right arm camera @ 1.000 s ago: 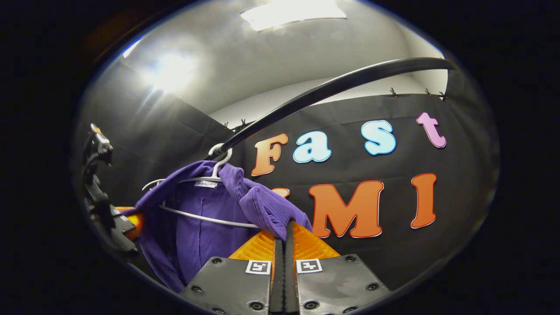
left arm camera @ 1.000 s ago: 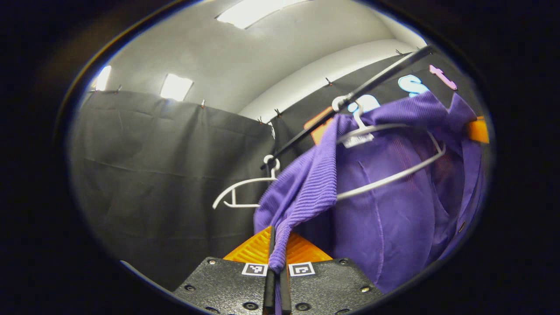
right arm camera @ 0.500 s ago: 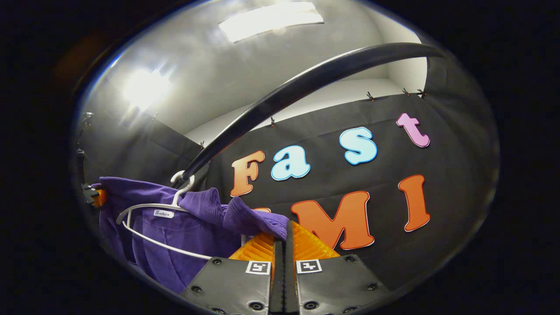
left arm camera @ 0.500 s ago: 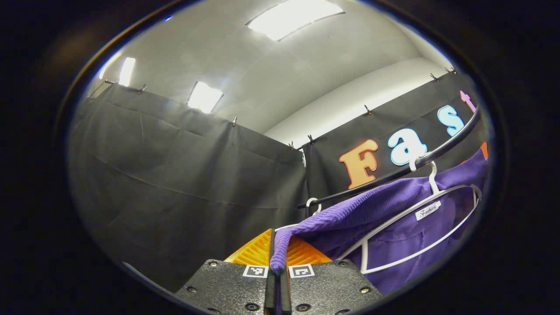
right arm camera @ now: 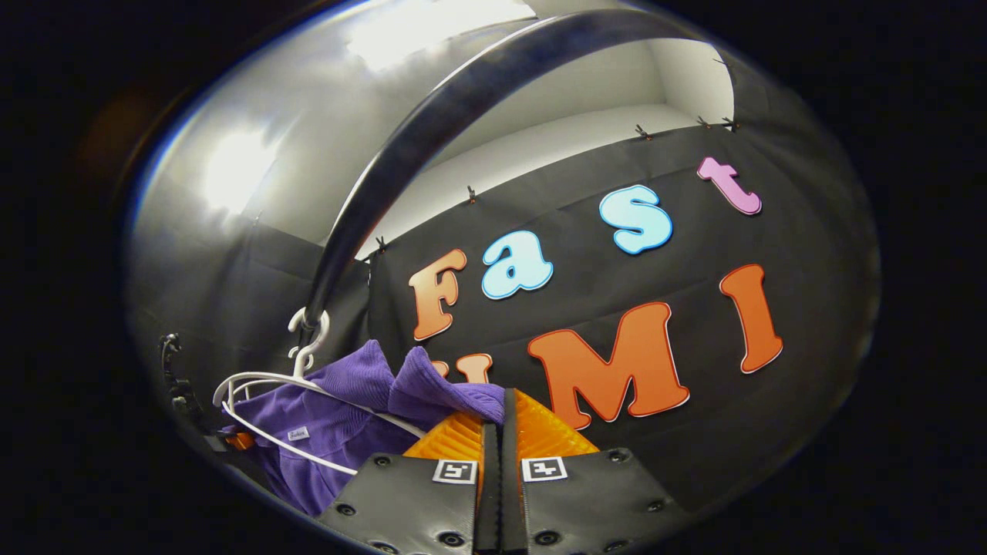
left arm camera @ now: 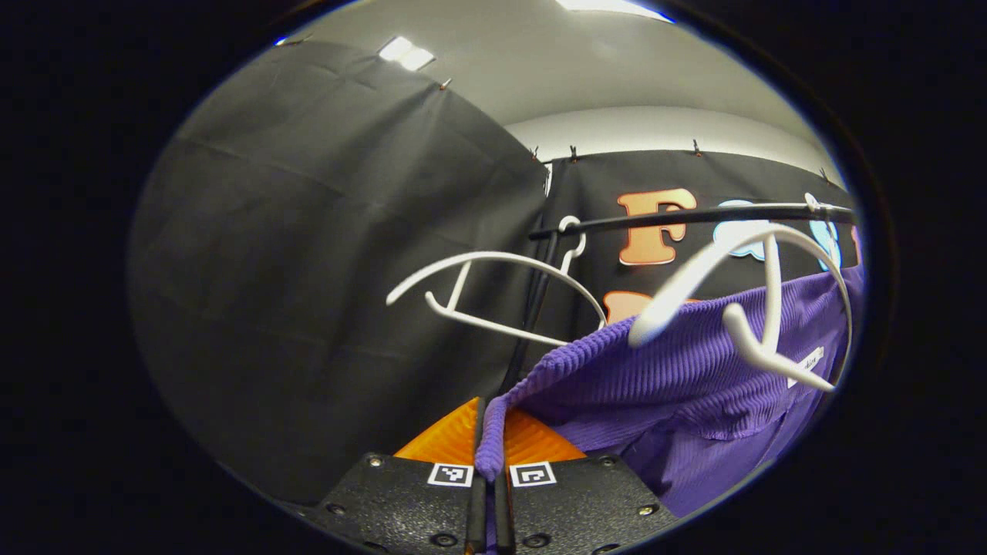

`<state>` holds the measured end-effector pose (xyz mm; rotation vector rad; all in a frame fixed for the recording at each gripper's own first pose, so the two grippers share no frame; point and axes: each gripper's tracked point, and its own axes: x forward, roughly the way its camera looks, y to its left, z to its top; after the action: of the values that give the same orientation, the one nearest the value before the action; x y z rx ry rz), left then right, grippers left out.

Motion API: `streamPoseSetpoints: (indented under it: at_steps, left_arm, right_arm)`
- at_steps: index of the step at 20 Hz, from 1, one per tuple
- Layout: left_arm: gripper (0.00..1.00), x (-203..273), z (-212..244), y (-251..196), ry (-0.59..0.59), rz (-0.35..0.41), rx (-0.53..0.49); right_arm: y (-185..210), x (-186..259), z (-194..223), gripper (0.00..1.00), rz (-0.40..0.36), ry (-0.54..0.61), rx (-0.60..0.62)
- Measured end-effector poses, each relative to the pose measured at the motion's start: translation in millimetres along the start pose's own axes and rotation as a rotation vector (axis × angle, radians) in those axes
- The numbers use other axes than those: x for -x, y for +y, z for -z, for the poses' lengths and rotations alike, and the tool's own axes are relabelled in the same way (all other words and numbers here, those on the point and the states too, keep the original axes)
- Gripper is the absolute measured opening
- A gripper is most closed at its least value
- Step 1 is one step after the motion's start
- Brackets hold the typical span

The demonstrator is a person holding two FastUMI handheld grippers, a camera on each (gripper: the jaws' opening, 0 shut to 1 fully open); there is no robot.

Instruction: Grasp the clothes on the hanger with both hands and then place them into the laundry hamper below.

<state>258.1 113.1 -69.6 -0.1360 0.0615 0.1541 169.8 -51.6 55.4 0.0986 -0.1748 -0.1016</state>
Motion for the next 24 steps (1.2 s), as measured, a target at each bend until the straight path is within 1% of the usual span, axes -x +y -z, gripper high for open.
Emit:
streamPoseSetpoints:
  at_steps: [2,5,8,9,10,13,15,18,20,21,23,24]
  left_arm:
    - [0.04,6.4,22.0,-3.4,0.037,0.033,-0.034]
    - [0.04,26.9,55.2,-11.7,0.088,0.074,-0.089]
    - [0.04,41.5,85.6,-17.0,0.155,0.092,-0.125]
    - [0.06,44.3,94.4,-16.2,0.170,0.096,-0.130]
    - [0.04,46.0,99.8,-15.2,0.180,0.099,-0.137]
    - [0.05,58.0,110.0,-13.6,0.206,0.104,-0.161]
    - [0.05,68.5,107.7,-15.5,0.198,0.111,-0.178]
    - [0.05,80.2,95.6,-20.7,0.180,0.114,-0.202]
    - [0.05,83.0,94.6,-24.5,0.186,0.135,-0.198]
    - [0.05,91.7,96.0,-32.1,0.194,0.159,-0.191]
    - [0.05,113.7,103.5,-61.6,0.215,0.243,-0.161]
    - [0.02,126.4,109.9,-77.6,0.231,0.290,-0.143]
  right_arm:
    - [1.0,-1.0,-5.0,0.08,0.007,-0.017,0.014]
    - [-10.4,-8.5,0.2,0.08,0.050,-0.021,0.063]
    - [-32.5,-17.9,26.8,0.08,0.106,0.020,0.117]
    - [-40.8,-14.6,37.8,0.08,0.123,0.037,0.137]
    - [-49.3,-9.2,50.0,0.08,0.140,0.061,0.160]
    - [-67.8,4.0,77.9,0.08,0.152,0.131,0.176]
    - [-74.4,16.0,84.5,0.08,0.156,0.152,0.201]
    - [-73.8,29.4,83.8,0.08,0.136,0.155,0.241]
    - [-71.3,41.7,86.1,0.08,0.128,0.166,0.240]
    - [-65.5,46.6,92.0,0.08,0.113,0.184,0.226]
    - [-51.1,58.3,110.4,0.08,0.064,0.234,0.206]
    - [-42.5,67.2,123.2,0.08,0.030,0.267,0.208]
